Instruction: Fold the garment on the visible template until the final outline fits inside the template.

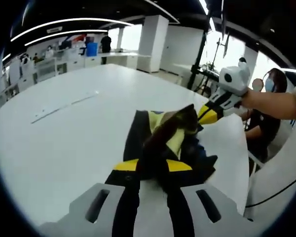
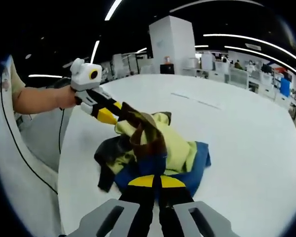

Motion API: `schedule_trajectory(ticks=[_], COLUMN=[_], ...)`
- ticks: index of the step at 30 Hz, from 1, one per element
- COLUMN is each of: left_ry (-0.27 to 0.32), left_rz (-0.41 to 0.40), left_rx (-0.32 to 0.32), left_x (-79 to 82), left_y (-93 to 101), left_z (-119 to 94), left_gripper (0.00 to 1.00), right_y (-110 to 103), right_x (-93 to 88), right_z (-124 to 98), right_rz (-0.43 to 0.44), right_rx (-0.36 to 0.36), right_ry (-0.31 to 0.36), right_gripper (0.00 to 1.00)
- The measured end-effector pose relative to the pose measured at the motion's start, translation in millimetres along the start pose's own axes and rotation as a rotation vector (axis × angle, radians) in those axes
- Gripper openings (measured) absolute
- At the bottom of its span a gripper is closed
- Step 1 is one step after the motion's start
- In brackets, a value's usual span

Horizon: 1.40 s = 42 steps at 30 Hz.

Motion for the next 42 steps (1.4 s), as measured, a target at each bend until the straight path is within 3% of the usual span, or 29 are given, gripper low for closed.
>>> schedule_trajectory(ticks=[8, 17, 42], left_ry=[-0.001, 0.016, 0.077], left_rz=[0.004, 0.033, 0.104], left_rx=[0.0, 0.021, 0.088], left_x=[1.3, 11.3, 66.4], left_y=[-1.8, -4.2, -31.3], left_z=[3, -5, -12], left_gripper=[0.01, 0.0, 0.0], right_y=[2, 6, 49], right_x=[2.4, 12.0, 66.7], right_z=[-1, -9, -16], right_rz=[-0.01, -0.026, -0.096], right_rx=[-0.003, -0.025, -0.114], right_ry=[-0.003, 0.016, 0.059], right_gripper=[0.0, 0.0, 0.0])
Point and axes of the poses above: the point that each gripper's makers call its tool centre point, and the gripper's own axes: z roughly forward along the fingers, y roughly to its right, x roughly out of its top, the point moved 10 cm from there along -z, roughly backward along the fingers, and after that the axes turned 1 degree about -z, right-handed, at the moved point
